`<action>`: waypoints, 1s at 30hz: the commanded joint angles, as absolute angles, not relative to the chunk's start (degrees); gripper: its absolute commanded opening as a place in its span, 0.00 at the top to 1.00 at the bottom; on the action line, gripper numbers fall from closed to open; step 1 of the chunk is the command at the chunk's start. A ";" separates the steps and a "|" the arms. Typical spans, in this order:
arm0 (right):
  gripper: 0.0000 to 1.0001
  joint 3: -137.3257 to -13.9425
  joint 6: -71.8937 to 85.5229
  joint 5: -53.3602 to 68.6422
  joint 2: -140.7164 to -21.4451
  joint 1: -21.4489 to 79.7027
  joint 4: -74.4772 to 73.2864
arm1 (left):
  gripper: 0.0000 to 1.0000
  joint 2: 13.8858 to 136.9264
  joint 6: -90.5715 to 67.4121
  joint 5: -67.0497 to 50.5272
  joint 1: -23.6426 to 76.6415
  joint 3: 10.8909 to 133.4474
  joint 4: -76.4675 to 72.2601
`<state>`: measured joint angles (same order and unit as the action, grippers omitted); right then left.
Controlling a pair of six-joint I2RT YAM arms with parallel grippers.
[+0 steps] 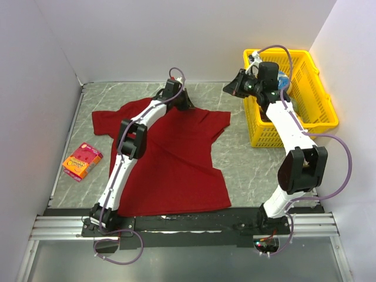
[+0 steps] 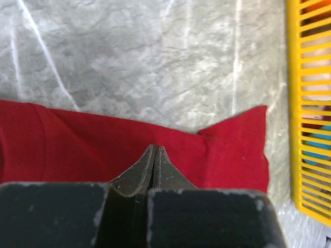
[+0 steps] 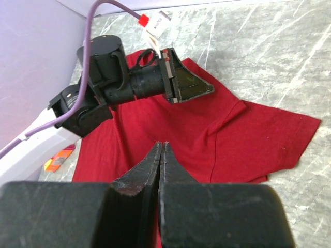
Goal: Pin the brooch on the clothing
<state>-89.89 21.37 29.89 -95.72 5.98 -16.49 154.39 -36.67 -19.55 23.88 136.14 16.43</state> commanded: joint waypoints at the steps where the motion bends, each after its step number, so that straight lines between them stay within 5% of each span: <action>1: 1.00 -89.47 21.27 31.73 -92.55 4.92 -14.50 | 0.99 157.41 -37.70 -17.75 24.17 139.74 19.86; 10: 1.00 -89.30 21.44 33.22 -93.16 4.31 -14.76 | 0.99 159.96 -43.76 -16.96 21.98 140.02 18.29; 30: 1.00 -90.26 21.09 38.50 -97.64 4.31 -16.70 | 0.99 163.66 -61.69 -27.07 18.54 142.74 -10.97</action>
<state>-89.56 21.39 36.64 -96.79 4.58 -16.78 164.22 -58.83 -24.45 17.54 141.40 -1.15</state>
